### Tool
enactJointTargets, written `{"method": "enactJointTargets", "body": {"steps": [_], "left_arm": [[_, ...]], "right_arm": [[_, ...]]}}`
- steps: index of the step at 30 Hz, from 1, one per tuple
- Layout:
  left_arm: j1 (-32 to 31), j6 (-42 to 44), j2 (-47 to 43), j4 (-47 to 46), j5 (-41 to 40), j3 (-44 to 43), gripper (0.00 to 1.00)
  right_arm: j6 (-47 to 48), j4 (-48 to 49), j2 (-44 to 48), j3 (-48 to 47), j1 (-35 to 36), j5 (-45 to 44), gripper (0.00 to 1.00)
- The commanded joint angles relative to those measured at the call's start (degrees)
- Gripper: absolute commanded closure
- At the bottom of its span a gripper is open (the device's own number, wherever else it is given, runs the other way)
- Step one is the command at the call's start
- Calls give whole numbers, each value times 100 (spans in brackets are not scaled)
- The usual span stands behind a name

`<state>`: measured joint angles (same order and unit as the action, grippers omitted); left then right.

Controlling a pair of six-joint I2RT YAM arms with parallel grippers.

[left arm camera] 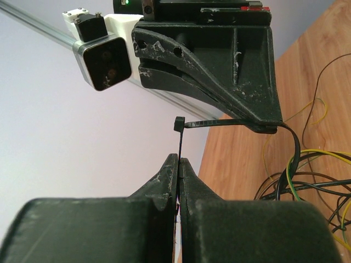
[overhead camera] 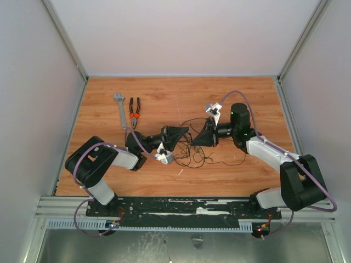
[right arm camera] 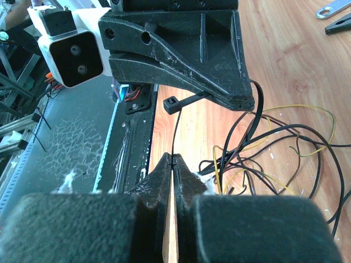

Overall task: Zip-tie the wires
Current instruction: Tie the cable at the center of the board.

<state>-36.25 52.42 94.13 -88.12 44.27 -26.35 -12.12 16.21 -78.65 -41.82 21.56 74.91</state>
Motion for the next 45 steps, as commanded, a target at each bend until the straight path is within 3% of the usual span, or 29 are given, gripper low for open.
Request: {"method": "enactJointTargets", "body": {"steps": [1,45], "left_arm": [[-55,81,27,-1498,-15,-90,100],[-75,-31,34,-1594,-66,-90,100]], "right_arm": [[-114,298,117,-91,41,21,100],[-39,372,243,375,63,-178,100]]}}
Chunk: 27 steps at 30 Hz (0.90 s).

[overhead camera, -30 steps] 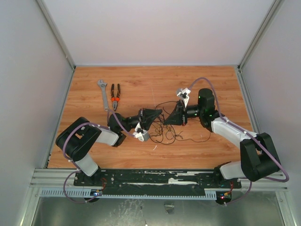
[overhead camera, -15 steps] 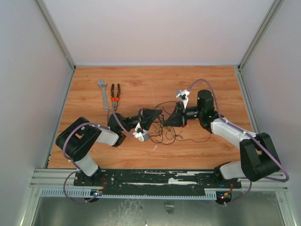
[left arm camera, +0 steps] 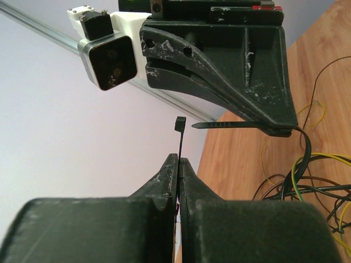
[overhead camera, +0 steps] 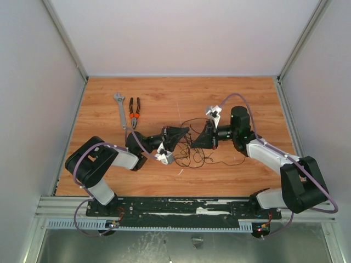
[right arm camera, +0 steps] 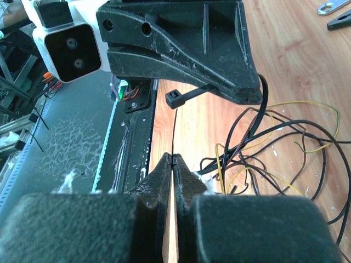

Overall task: Zip-tie the wires
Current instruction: Tie the cable at the center of the board.

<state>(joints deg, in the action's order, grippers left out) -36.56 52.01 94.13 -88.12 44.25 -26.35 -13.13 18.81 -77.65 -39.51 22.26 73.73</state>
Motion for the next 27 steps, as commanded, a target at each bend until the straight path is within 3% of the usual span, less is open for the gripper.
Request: {"method": "enactJointTargets", "body": {"steps": [1,27], "left_arm": [[-45,3,28,-1595,-58,-85,100],[-45,-14,62,-1620,-74,-68,100]], "right_arm": [[23,173,144,184,-27,-54,100],[-28,221,120,-90,-76,36,100]]}}
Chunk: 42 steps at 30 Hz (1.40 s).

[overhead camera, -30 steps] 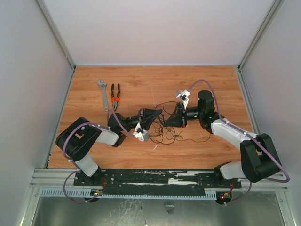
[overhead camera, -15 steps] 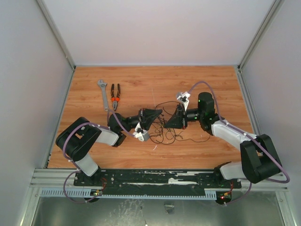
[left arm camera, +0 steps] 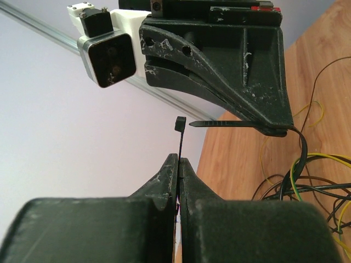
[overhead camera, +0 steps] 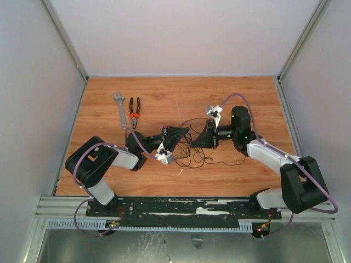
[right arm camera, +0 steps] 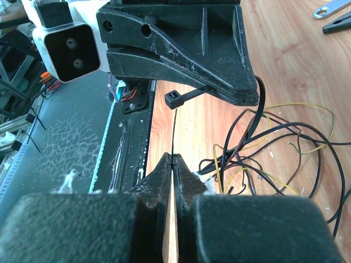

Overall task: Zip-tie the wires
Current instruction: Tie the cable at the center of the board.

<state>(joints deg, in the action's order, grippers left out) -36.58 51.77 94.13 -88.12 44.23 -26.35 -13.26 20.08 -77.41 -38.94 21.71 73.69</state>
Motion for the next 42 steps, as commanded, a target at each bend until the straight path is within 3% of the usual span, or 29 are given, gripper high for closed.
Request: {"method": "enactJointTargets", "body": {"steps": [1,42], "left_arm": [[-45,9,64,-1620,-72,-65,100],[-52,52,79,-1665,-56,-62,100]], "right_arm": [[-19,109,102,-143,-23,39,100],[-437,407,-266,-401,-28,209,100]]}}
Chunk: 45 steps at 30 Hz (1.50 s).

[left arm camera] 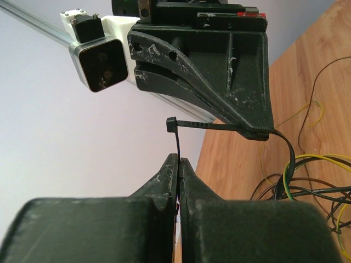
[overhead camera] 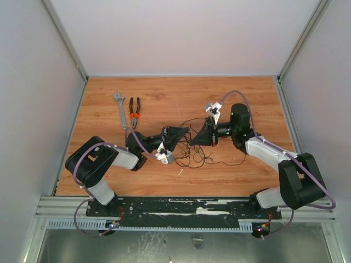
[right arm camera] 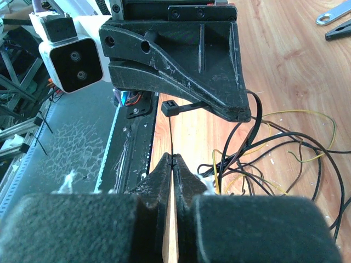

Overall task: Zip-tie the wires
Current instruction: Tie the cable at the center of the board.

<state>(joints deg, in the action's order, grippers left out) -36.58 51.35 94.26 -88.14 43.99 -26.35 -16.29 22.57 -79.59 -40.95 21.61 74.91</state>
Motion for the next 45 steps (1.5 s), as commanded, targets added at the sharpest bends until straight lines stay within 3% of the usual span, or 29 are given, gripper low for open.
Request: {"method": "enactJointTargets", "body": {"steps": [1,45], "left_arm": [[-53,93,66,-1663,-33,-63,100],[-64,305,58,-1641,-39,-19,100]], "right_arm": [[-153,160,-48,-208,-17,97,100],[-744,-446,-327,-675,-70,329,100]]}}
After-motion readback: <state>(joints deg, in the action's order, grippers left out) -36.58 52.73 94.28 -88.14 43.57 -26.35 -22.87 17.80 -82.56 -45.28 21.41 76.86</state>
